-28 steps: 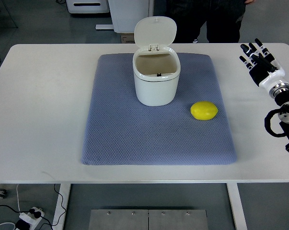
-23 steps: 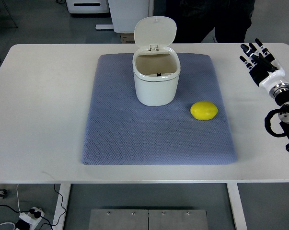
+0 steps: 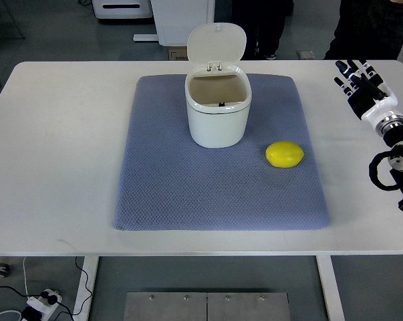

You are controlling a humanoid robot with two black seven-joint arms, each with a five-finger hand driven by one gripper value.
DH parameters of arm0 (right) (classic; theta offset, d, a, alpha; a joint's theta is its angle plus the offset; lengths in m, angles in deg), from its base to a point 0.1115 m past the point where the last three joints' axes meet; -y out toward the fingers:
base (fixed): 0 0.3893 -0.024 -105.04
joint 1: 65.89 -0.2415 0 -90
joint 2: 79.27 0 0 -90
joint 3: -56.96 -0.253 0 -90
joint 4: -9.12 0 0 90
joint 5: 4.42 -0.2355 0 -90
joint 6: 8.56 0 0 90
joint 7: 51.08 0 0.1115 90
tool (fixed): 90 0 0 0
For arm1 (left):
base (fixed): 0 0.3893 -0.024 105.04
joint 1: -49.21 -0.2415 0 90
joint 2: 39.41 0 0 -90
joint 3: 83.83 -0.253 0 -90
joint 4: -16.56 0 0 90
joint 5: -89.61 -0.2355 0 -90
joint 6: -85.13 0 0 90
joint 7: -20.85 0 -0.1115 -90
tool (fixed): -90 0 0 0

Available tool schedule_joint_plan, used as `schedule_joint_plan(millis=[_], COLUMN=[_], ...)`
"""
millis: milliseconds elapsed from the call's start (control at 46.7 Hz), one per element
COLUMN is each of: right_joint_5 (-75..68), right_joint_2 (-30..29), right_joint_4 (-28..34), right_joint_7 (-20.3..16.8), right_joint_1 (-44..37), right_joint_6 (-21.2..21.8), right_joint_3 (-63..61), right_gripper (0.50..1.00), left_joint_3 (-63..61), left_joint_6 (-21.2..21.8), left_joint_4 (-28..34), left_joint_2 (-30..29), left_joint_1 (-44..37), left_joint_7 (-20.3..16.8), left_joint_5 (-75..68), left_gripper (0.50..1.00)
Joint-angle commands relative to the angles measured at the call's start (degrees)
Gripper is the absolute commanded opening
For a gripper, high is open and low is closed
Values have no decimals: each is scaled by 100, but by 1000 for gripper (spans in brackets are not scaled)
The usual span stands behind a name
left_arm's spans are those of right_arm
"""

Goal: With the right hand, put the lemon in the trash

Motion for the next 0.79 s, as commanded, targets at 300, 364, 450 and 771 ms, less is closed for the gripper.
schedule_joint_plan(millis=[300, 364, 450, 771], right_joint_5=[0, 0, 0, 0], right_joint_2=[124, 115, 124, 115], right_joint_4=[9, 18, 18, 18], right_joint_7=[0, 0, 0, 0], right_joint_1=[-5, -14, -23, -32], right_joint_6=[0, 0, 9, 0], right_joint_3=[9, 9, 9, 0], right_gripper=[1000, 1000, 1000, 1000], left_joint_3=[0, 0, 0, 0], left_joint_6=[0, 0, 0, 0], left_joint_4=[-5, 4, 4, -5], left_joint_2=[0, 0, 0, 0], left_joint_1=[-1, -1, -1, -1], left_joint_7=[1, 1, 1, 1], left_joint_5=[8, 8, 8, 8], left_gripper=[1000, 1000, 1000, 1000])
